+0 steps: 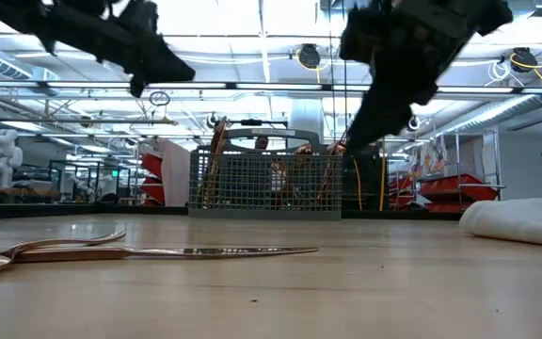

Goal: Sort silverware
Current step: Put the bronze knife into the gray silverware rack, then put the bronze fork into the gray silverware rack

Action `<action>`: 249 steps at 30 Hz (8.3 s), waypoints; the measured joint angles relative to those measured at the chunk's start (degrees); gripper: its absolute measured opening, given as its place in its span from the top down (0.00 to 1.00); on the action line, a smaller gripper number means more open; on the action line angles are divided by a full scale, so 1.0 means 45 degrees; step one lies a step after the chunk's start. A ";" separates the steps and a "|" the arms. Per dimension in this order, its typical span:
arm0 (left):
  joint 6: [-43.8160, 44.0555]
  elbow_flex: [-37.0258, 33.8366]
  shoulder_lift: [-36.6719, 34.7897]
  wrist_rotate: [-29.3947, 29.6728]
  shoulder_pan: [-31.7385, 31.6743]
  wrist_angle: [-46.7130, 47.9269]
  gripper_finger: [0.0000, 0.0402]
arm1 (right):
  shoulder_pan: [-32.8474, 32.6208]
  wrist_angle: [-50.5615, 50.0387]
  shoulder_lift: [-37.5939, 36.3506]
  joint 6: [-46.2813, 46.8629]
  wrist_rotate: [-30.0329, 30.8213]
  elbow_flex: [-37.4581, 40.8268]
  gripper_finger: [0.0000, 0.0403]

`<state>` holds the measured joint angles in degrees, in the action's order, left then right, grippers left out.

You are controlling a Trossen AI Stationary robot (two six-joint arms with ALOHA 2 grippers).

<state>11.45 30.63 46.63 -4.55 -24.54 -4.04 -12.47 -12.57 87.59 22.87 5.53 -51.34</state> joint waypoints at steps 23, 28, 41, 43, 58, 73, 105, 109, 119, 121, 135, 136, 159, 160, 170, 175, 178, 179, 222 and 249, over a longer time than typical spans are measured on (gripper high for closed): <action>0.4721 0.0015 -0.1949 0.0646 0.6254 0.5415 0.87 | -0.1191 -0.0543 0.8258 -0.4584 -0.1263 -0.8015 0.50; 0.4730 0.0015 -0.1887 0.1334 0.7069 0.5470 0.87 | -0.1639 -0.0682 0.9519 -0.4650 -0.1182 -0.9240 0.50; 0.4731 0.0015 -0.1838 0.1801 0.7588 0.5888 0.87 | -0.1696 -0.0741 1.0815 -0.4188 -0.0494 -1.0368 0.50; 0.4730 0.0015 -0.1831 0.1840 0.7588 0.6086 0.87 | -0.1749 -0.0824 1.1104 -0.4239 -0.0342 -1.0389 0.52; 0.4715 0.0015 -0.1831 0.2068 0.7583 0.6169 0.87 | -0.1779 -0.1448 1.1462 -0.3067 -0.0188 -1.0460 0.98; 0.4351 0.0010 -0.1832 0.2135 0.7583 0.6162 0.87 | -0.1729 -0.2692 1.0864 -0.0353 0.1262 -1.0421 1.00; 0.3957 0.0000 -0.1831 0.2731 0.7580 0.6485 0.87 | -0.0175 -0.8046 0.8985 -0.1745 0.3858 -1.0271 0.99; 0.3948 0.0000 -0.1831 0.2743 0.7580 0.6564 0.87 | 0.0152 -0.7876 0.8840 -0.2523 0.2007 -1.0295 0.99; 0.3656 0.0000 -0.1807 0.2809 0.7581 0.6852 0.87 | 0.1131 -0.8687 0.8420 -0.3756 0.0707 -1.0339 0.68; 0.3603 0.0000 -0.1807 0.2856 0.7578 0.6849 0.87 | 0.1317 -0.8628 0.8417 -0.3801 0.0534 -1.0343 0.62; 0.3257 0.0000 -0.1807 0.3127 0.7582 0.7181 0.87 | 0.1551 -0.7284 0.8744 -0.3989 -0.0316 -1.0363 0.56; 0.3253 0.0000 -0.1807 0.3127 0.7578 0.7199 0.87 | 0.1590 -0.7311 0.8835 -0.3955 -0.0317 -1.0363 0.57; 0.3379 0.0002 -0.1802 0.3127 0.7579 0.7589 0.87 | 0.1563 -0.7710 1.0355 -0.3519 -0.0868 -1.0523 0.91; 0.3379 0.0005 -0.1802 0.3127 0.7583 0.7587 0.87 | 0.1564 -0.7706 1.0355 -0.3505 -0.0854 -1.0523 0.95; 0.3375 0.0005 -0.1802 0.3122 0.7578 0.7595 0.87 | 0.1305 -0.8026 0.9994 -0.2816 0.0324 -1.0466 1.00; 0.3365 0.0005 -0.1802 0.3117 0.7578 0.7622 0.87 | 0.1238 -0.8432 0.9530 -0.2566 0.0556 -1.0571 1.00; 0.3350 0.0005 -0.1802 0.3112 0.7578 0.7685 0.87 | 0.1242 -0.9085 0.9574 -0.2654 0.0721 -1.1090 1.00; 0.3345 0.0005 -0.1802 0.3117 0.7580 0.7685 0.87 | 0.1242 -0.9217 0.9594 -0.2746 0.0816 -1.1198 1.00; 0.3384 0.0015 -0.1804 0.3214 0.7580 0.8117 0.87 | 0.2225 -0.8673 0.9540 -0.0091 -0.0871 -1.2033 0.60; 0.3384 0.0015 -0.1807 0.3457 0.7581 0.8107 0.87 | 0.1782 -1.1349 0.9558 -0.1100 -0.0175 -1.3831 1.00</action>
<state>26.67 30.70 38.50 11.00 9.57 32.45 -4.45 -63.64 130.61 17.92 4.74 -113.58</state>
